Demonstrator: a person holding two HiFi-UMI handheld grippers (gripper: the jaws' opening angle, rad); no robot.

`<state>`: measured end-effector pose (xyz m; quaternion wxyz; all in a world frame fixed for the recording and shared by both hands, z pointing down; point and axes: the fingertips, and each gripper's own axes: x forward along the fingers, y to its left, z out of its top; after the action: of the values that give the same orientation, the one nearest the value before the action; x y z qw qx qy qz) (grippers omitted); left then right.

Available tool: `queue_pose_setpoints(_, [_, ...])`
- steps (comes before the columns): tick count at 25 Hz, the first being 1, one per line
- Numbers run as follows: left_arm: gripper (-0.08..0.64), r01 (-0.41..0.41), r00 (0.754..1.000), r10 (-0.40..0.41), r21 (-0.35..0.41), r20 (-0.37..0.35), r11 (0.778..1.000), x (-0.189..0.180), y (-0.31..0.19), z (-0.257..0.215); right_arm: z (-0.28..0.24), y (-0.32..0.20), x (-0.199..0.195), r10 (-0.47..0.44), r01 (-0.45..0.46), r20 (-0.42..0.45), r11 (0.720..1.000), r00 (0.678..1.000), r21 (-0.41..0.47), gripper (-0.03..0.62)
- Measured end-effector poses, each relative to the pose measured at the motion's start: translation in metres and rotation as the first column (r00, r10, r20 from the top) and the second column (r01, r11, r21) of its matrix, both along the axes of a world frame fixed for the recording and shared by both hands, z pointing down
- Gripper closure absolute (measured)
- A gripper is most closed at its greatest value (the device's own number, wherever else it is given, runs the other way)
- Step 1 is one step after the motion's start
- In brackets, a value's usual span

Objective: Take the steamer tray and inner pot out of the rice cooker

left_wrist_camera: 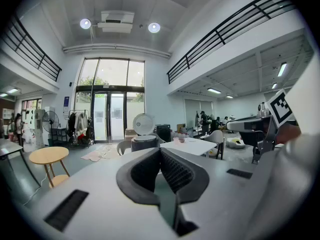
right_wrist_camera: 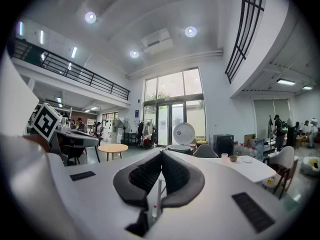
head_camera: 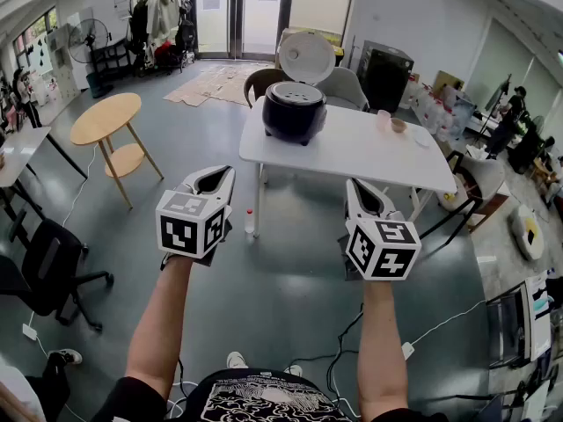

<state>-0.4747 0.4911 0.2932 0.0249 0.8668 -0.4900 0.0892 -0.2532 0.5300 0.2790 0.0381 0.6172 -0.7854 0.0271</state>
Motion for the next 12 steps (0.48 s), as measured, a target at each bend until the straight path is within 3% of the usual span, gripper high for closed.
queue_pose_setpoints(12, [0.546,0.008,1.000,-0.008,0.021,-0.012,1.000,-0.0036,-0.0071,-0.0012,0.0016,-0.0035,0.0042,0.029,-0.029,0.003,0.999,1.000,0.019,0.561])
